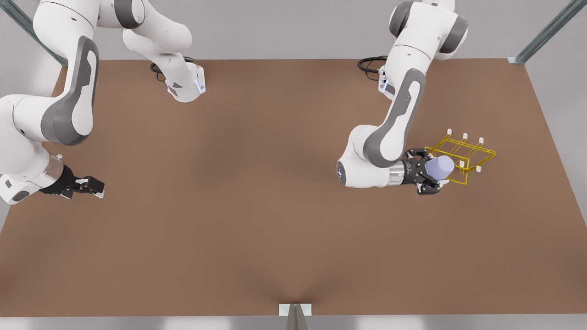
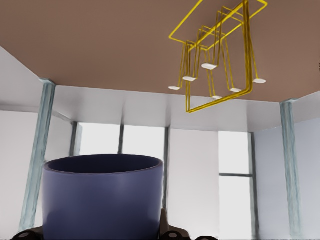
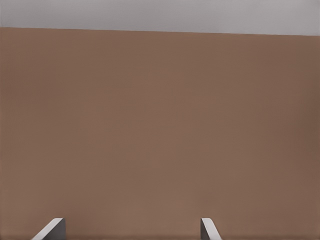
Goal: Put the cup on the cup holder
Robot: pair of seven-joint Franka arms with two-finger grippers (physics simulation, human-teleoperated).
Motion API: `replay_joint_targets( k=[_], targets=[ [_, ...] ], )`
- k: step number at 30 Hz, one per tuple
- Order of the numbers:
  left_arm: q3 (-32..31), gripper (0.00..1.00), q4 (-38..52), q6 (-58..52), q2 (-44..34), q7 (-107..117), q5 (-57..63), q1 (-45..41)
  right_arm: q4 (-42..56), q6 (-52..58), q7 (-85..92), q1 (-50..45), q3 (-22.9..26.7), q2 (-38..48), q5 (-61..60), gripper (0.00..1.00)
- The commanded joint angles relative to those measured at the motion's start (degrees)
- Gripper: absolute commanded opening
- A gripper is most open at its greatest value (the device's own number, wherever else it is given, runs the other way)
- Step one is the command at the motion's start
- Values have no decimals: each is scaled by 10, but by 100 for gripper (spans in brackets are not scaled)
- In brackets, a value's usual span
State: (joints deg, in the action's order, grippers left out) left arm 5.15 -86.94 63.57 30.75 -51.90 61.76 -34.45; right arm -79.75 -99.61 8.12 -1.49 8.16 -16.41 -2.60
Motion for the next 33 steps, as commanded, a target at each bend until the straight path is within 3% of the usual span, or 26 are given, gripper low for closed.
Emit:
replay_joint_targets(
  k=[1, 5, 10, 16, 33],
  targets=[
    [1, 66, -29, -114, 0, 85, 56, 0, 0, 0, 0, 0, 0, 1, 0, 100],
    [28, 66, -67, -111, 20, 106, 48, 8, 0, 0, 0, 0, 0, 1, 0, 100],
    [49, 66, -108, -111, 26, 146, -70, 9, 0, 0, 0, 0, 0, 1, 0, 100],
    [113, 66, -111, -44, 62, 149, -67, 11, 0, 0, 0, 0, 0, 1, 0, 100],
    [132, 66, -156, -12, 89, 196, -121, 32, 0, 0, 0, 0, 0, 1, 0, 100]
  ],
)
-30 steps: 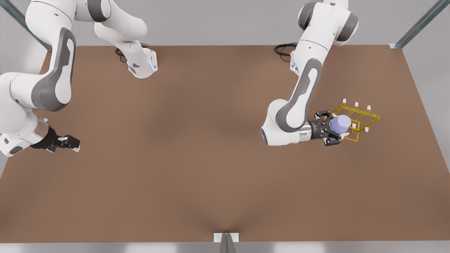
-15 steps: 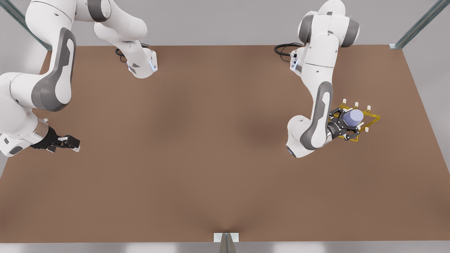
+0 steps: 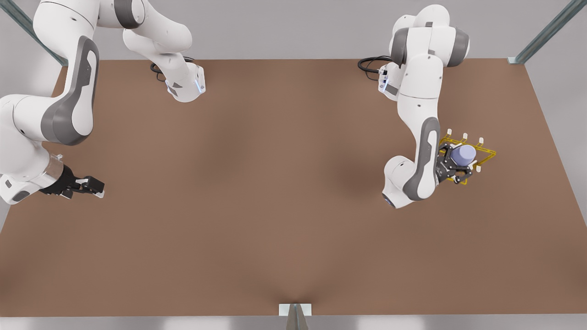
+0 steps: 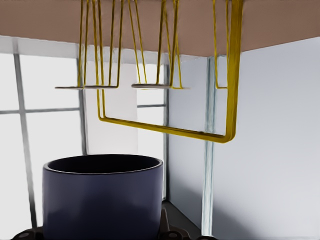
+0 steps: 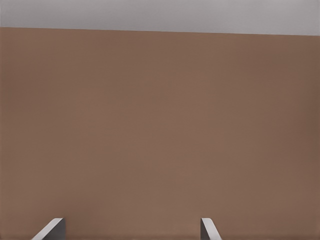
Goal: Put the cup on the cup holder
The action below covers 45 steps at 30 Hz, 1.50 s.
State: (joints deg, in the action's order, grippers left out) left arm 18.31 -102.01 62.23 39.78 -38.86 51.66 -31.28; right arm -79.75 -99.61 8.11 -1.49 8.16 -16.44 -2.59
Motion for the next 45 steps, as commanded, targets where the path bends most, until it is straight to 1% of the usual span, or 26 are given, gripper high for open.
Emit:
replay_joint_targets(
  k=[1, 12, 13, 15, 21, 22, 23, 24, 25, 26, 27, 28, 29, 30, 31, 32, 33, 34, 35, 36, 39, 41, 45],
  targets=[
    [1, 67, -7, 1, -1, 74, -28, 0, 0, 0, 1, 0, 0, 0, 0, 100],
    [-3, 68, -18, 2, 2, 97, -45, -7, 0, 0, 1, 0, 0, -2, 0, 100],
    [-3, 71, -18, 2, 3, 98, -45, -7, 0, 0, 1, 0, 0, -3, 0, 100],
    [-3, 100, -18, -1, 3, 111, -45, -7, 0, 1, 1, 0, 0, -2, 0, 100],
    [1, 100, -16, -4, -3, 121, -45, -6, 0, 0, 1, -1, 0, -3, 1, 100],
    [1, 100, -11, -4, -35, 124, -43, -7, 0, 1, 1, 0, 0, -2, 0, 100],
    [-5, 100, 18, 2, -67, 121, -43, -7, 0, 1, 1, 0, 0, -2, 1, 100],
    [-15, 100, 55, -2, -84, 114, -57, -7, 0, 1, 1, 2, 0, -2, 1, 100],
    [-19, 100, 183, 15, -82, 121, -201, -1, 1, 1, 1, 3, 0, -2, 1, 100],
    [8, 100, 299, 20, -55, 148, -323, 6, 1, 0, 1, 0, 0, -2, 1, 100],
    [8, 100, 328, 121, -58, 301, -393, 10, 1, 1, 1, 1, 0, -2, 1, 100],
    [24, 100, 347, 191, -59, 368, -517, 24, 1, 1, 1, 1, 0, -2, 1, 100],
    [32, 100, 348, 252, -80, 399, -570, 34, 1, 1, 1, 3, 0, -1, 1, 100],
    [-5, 100, 348, 273, -111, 444, -589, 87, 1, 1, 1, 5, 0, -1, 1, 100],
    [-94, 100, 347, 282, -151, 495, -577, 164, 1, 0, 1, 3, 0, -1, 1, 100],
    [-185, 100, 344, 300, -179, 520, -521, 234, 1, 0, 1, 6, 1, -1, 1, 100],
    [-253, 100, 342, 301, -191, 579, -470, 278, 3, 0, 1, 5, 1, -2, 1, 100],
    [-275, 100, 335, 337, -209, 622, -455, 302, 3, 0, 1, 4, 1, -2, 1, 100],
    [-287, 100, 331, 343, -217, 622, -435, 313, 3, 0, 1, 3, 1, -2, 1, 100],
    [-331, 100, 330, 343, -219, 622, -402, 344, 3, -1, 1, 3, 1, -3, 1, 100],
    [-332, 100, 327, 336, -219, 632, -397, 352, 3, -9, 0, 4, 1, -5, 0, 100],
    [-334, 100, 327, 290, -225, 678, -406, 354, 2, -9, 1, 4, 1, -5, 0, 100],
    [-337, 100, 310, 290, -221, 636, -433, 352, 2, -12, 1, 0, 0, -9, 0, 100]
  ],
)
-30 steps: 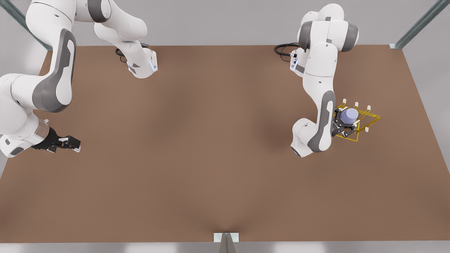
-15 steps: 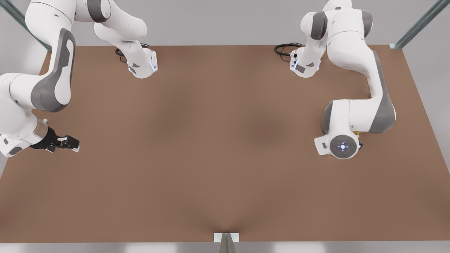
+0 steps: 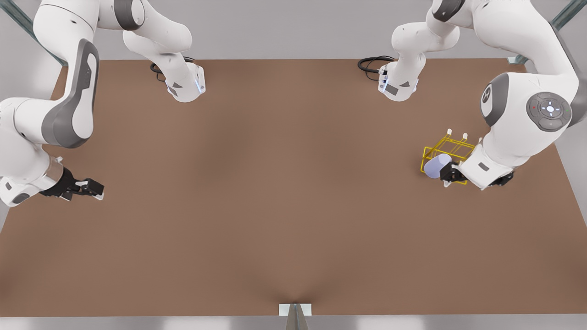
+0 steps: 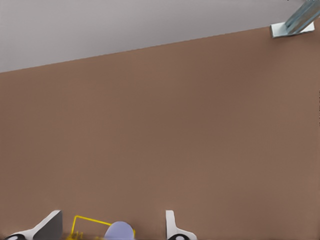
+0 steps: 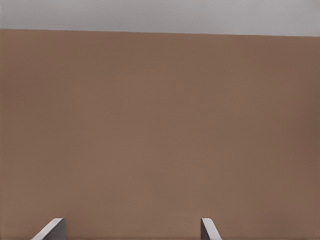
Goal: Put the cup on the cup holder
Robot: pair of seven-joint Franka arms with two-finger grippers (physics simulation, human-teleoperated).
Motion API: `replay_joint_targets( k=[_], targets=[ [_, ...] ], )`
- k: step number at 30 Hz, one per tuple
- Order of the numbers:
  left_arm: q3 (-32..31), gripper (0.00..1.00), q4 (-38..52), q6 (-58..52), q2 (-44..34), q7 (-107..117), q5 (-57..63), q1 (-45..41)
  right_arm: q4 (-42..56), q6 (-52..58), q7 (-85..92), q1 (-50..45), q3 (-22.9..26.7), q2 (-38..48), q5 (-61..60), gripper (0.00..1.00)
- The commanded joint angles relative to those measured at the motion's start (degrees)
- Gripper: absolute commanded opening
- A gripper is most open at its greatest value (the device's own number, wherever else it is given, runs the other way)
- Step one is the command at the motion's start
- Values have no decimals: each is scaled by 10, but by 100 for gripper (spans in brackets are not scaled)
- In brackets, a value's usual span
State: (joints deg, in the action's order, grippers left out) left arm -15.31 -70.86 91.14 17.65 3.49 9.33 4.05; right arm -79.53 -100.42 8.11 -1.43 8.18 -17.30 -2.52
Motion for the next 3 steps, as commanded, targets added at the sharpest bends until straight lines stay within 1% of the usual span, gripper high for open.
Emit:
replay_joint_targets(
  k=[1, 3],
  targets=[
    [0, 100, -2, 0, 0, 212, -12, -1, 1, -4, 1, -2, 0, -1, 0, 100],
    [0, 100, -2, 0, 1, 209, -12, -1, 1, -3, 1, -1, 0, 0, 0, 100]
  ],
)
